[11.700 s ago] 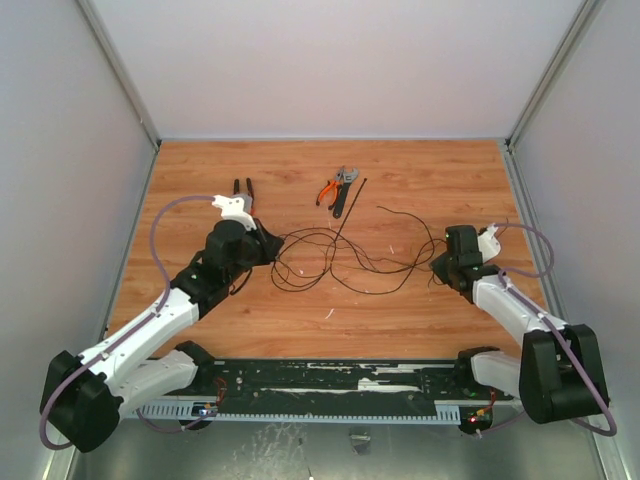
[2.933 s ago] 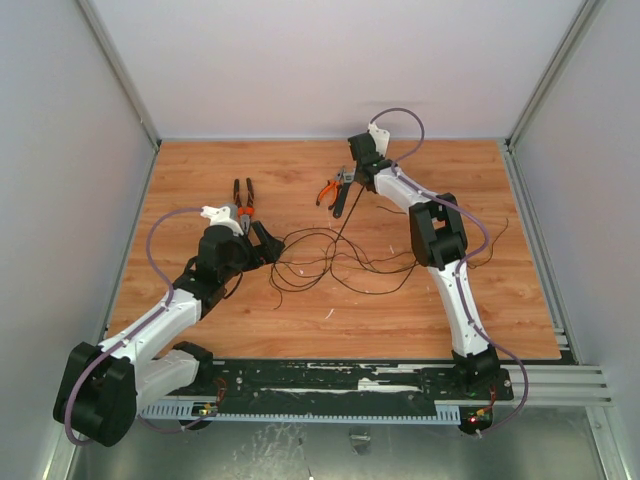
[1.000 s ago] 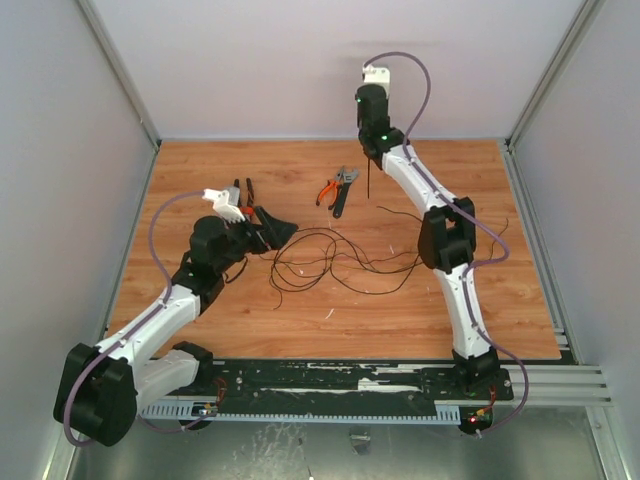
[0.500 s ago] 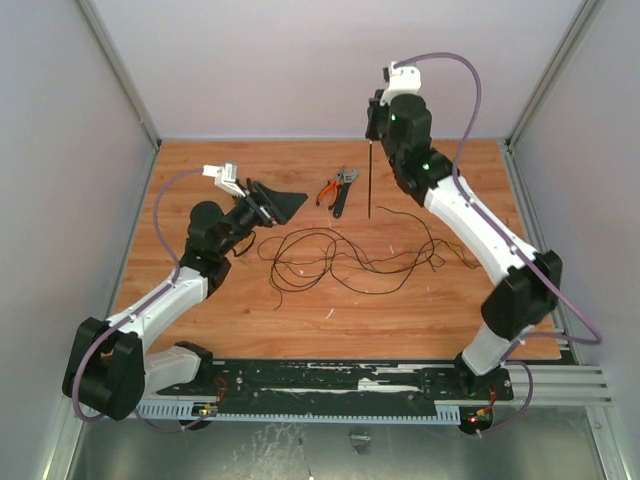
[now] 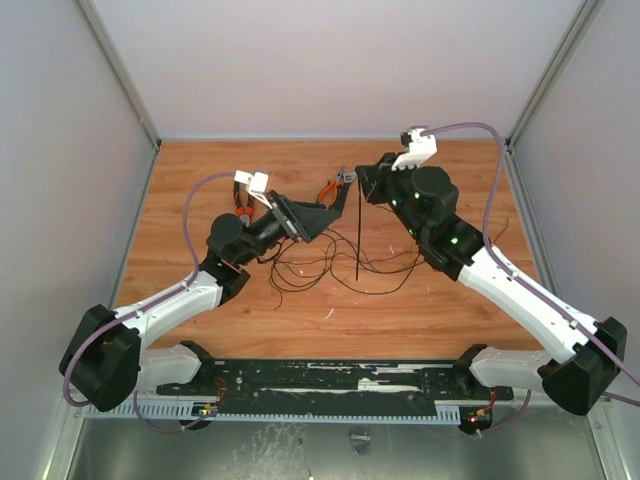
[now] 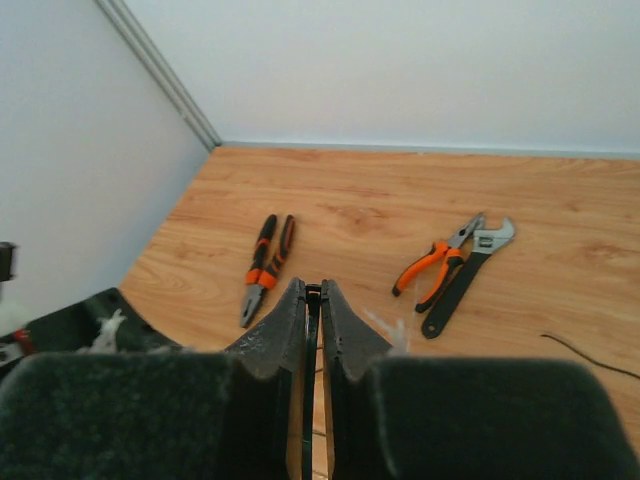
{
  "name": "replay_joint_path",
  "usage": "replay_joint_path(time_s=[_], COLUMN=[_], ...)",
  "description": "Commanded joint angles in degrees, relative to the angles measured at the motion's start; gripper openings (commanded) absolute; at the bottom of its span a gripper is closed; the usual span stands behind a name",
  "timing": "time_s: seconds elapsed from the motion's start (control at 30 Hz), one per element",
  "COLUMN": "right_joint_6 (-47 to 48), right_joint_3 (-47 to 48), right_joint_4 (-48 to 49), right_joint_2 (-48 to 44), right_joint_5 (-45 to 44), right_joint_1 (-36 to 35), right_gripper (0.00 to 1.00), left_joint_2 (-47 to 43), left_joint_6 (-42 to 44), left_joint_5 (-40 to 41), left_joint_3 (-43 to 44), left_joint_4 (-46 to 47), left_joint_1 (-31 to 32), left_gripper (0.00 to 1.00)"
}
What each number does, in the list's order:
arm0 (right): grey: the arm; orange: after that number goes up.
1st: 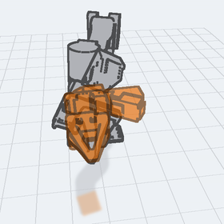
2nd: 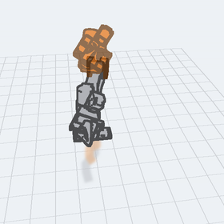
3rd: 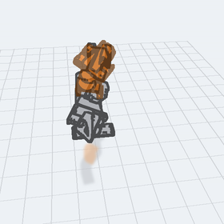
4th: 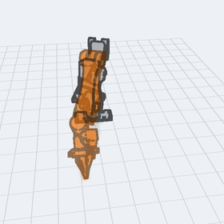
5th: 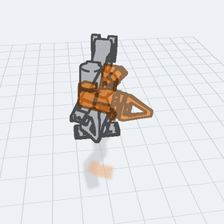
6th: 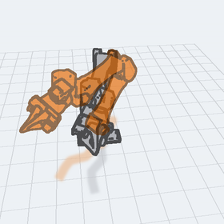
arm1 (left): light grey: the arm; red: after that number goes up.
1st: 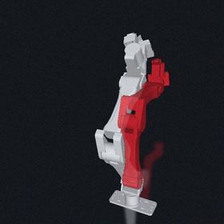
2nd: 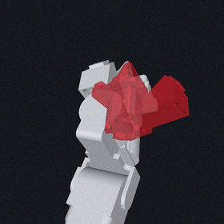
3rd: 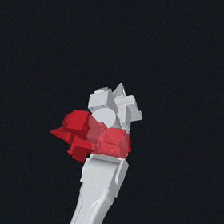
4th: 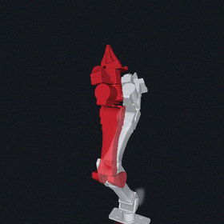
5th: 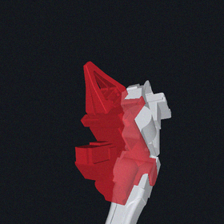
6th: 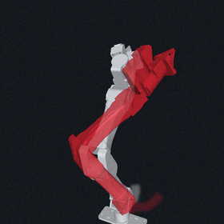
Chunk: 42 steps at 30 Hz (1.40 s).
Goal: Zip-tie the wires
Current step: Pick up the ribbon at the center of the board.
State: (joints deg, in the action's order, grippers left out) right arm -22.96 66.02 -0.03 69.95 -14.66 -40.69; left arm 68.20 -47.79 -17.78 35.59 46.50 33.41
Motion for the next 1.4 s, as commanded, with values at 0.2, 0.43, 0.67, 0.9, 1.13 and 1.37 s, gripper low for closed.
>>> replay_joint_path(time_s=[0.2, 0.43, 0.67, 0.9, 1.13, 1.37], right_joint_6=[-6.78, -5.96, -5.1, -5.01, -4.55, -2.69], right_joint_3=[-2.91, -2.33, -0.92, -0.76, -1.5, -5.7], right_joint_4=[0.63, 0.04, -1.08, -1.43, -4.41, -5.6], right_joint_2=[-3.06, -1.65, -0.32, -0.61, -6.03, -14.31], right_joint_5=[-2.19, -5.38, -8.7, -8.43, -6.07, 3.78], right_joint_1=[-4.78, -7.48, -8.93, -9.08, -8.0, -7.01], right_gripper=[0.0, 0.0, 0.0, 0.0, 0.53, 0.57], left_joint_2=[3.99, 3.34, 4.02, 4.47, 4.44, 3.61], left_joint_6=[2.18, 3.11, 3.49, 3.67, 3.21, -0.02], left_joint_5=[2.24, 3.14, 4.19, 4.8, 8.44, 8.31], left_joint_3=[3.5, 3.91, 4.09, 4.06, 4.76, 2.18], left_joint_4=[2.62, 2.25, 1.84, 1.8, -2.81, 3.22], left_joint_1=[5.43, 6.66, 6.85, 6.85, 6.79, 6.78], left_gripper=[0.75, 0.63, 0.23, 0.0, 0.0, 0.0])
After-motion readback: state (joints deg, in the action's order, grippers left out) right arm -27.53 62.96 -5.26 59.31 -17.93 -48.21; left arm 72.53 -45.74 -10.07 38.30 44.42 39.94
